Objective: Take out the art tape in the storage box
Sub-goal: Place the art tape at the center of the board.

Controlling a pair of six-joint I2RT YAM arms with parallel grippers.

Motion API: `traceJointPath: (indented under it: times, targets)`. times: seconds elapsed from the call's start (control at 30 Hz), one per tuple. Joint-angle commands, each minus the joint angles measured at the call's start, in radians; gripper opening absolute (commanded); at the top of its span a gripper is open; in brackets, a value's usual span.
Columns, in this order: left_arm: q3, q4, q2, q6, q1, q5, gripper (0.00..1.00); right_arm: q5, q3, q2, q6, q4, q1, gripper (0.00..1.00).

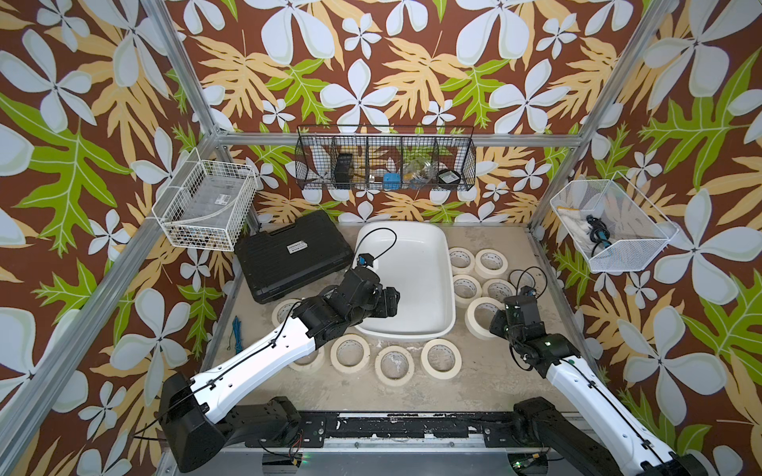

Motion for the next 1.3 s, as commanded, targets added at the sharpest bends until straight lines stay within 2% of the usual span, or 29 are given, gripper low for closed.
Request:
traceJointPath:
  times: [0.0,0.27,0.7,0.97,1.2,1.27]
  targets:
    - [-0.002,0.025,0.005,0.002,0.002,0.009,0.78,0.013,-0.025,0.036,0.055,0.112,0.001,0.0]
    - [-0.002,0.025,0.012,0.004,0.002,0.008,0.78,-0.061,-0.093,0.165,0.06,0.251,0.002,0.0]
    - [-0.007,0.025,0.023,0.008,0.002,-0.003,0.78,-0.084,-0.105,0.305,0.036,0.339,0.001,0.02]
    - [-0.019,0.044,0.008,0.015,0.002,0.01,0.78,-0.071,-0.111,0.357,0.031,0.354,0.001,0.18]
    - [-0.026,0.048,0.004,0.018,0.002,0.001,0.78,-0.058,-0.105,0.312,0.021,0.326,0.001,0.47]
    - [-0.029,0.047,0.003,0.012,0.002,-0.008,0.78,-0.045,-0.098,0.286,0.012,0.305,0.001,0.52]
